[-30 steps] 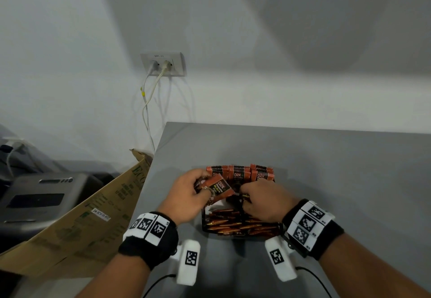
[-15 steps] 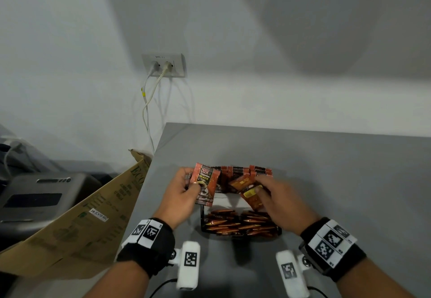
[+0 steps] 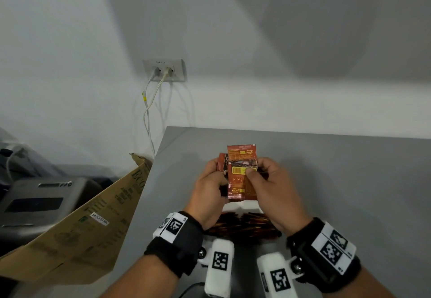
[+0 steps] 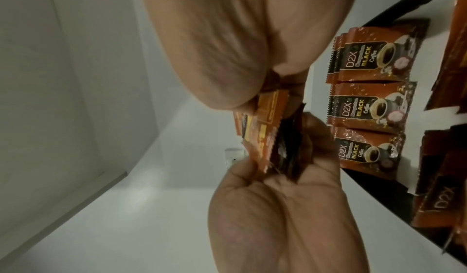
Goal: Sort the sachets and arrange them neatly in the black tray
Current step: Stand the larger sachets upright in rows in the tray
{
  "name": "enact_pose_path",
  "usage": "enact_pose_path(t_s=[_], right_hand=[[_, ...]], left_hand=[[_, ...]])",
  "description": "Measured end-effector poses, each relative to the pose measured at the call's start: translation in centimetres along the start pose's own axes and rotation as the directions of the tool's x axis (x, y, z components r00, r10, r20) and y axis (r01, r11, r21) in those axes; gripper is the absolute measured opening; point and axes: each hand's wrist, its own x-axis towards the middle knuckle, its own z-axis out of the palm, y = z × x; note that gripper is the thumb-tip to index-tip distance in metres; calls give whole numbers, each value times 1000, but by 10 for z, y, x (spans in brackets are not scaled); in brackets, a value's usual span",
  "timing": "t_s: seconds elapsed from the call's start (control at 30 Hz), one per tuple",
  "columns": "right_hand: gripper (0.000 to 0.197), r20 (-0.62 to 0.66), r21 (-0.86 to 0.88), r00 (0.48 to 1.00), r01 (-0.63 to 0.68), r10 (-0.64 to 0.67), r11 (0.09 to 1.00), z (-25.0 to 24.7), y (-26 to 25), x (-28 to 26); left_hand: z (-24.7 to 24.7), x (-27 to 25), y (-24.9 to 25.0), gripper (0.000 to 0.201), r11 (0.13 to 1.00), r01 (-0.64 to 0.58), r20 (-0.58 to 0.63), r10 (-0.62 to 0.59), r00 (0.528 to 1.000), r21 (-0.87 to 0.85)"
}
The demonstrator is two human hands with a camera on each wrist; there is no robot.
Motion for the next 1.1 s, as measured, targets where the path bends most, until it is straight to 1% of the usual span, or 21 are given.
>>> enact_pose_path(t_s=[0.07, 0.13, 0.2, 0.23, 0.3, 0.33, 0.4, 0.43, 0.47, 0.5, 0.53, 0.57, 0.6, 0.63, 0.7, 0.77, 0.83, 0.9, 0.97, 1.03, 1.1], right_hand=[[12, -37, -78, 999, 17, -20, 997, 1, 4, 1], [9, -56, -168, 996, 63, -73, 984, 3, 5, 0], [13, -52, -269, 992, 95, -113, 958, 3, 6, 0], [19, -42, -305, 992, 102, -121, 947, 0, 7, 0], [45, 18, -340, 991, 132, -134, 931, -10, 4, 0], [61, 79, -336, 984, 177, -160, 925, -17, -1, -1], [92, 280, -366, 939, 297, -200, 882, -32, -16, -4], [109, 398, -438, 900, 359, -181, 824, -36, -26, -6], [125, 497, -539, 856, 431, -140, 724, -39, -32, -7], [136, 563, -630, 820, 503, -97, 592, -38, -37, -7], [141, 592, -692, 803, 548, -64, 470, -36, -40, -7], [140, 600, -722, 798, 571, -57, 391, -33, -38, -6], [134, 594, -734, 801, 578, -76, 356, -29, -33, -4], [125, 576, -734, 808, 577, -121, 357, -27, -28, -3], [109, 541, -699, 814, 575, -210, 425, -25, -19, 0], [97, 535, -627, 801, 590, -270, 508, -24, -15, -1], [90, 543, -563, 773, 626, -328, 540, -20, -15, -3], [90, 564, -529, 746, 655, -354, 539, -16, -17, -4], [99, 596, -529, 734, 664, -325, 529, -18, -19, -2], [110, 604, -542, 754, 626, -257, 561, -22, -22, -1], [109, 592, -557, 778, 582, -208, 592, -25, -25, -1]], left_hand=[[4, -2, 0, 39, 995, 62, 38, -59, 998, -80], [6, 0, -2, 41, 994, 86, 48, -82, 995, -71], [7, 2, -5, 43, 995, 82, 52, -79, 996, -64], [7, 3, -5, 47, 994, 87, 69, -82, 994, -68], [6, 1, -2, 50, 992, 106, 109, -99, 989, -61], [5, 0, 1, 47, 992, 115, 125, -108, 986, -46], [6, 0, 3, 41, 994, 110, 135, -109, 985, 1], [6, 0, 5, 39, 993, 111, 125, -114, 986, 30], [8, 0, 7, 37, 991, 115, 114, -122, 986, 68], [10, -1, 9, 36, 987, 114, 121, -128, 984, 114], [13, -2, 9, 36, 980, 110, 133, -133, 982, 166], [16, -4, 9, 37, 973, 102, 147, -134, 980, 205], [18, -5, 8, 40, 971, 91, 152, -127, 980, 223], [20, -6, 8, 44, 973, 83, 139, -115, 984, 217], [18, -6, 9, 49, 987, 92, 100, -105, 989, 130], [14, -7, 10, 42, 990, 141, 144, -137, 980, -17], [11, -11, 10, 31, 961, 234, 229, -197, 953, -150], [12, -14, 8, 25, 926, 305, 289, -237, 928, -220], [13, -16, 9, 27, 926, 295, 311, -215, 926, -237], [13, -14, 10, 35, 935, 272, 276, -205, 939, -229], [14, -14, 10, 45, 940, 264, 255, -206, 945, -216]])
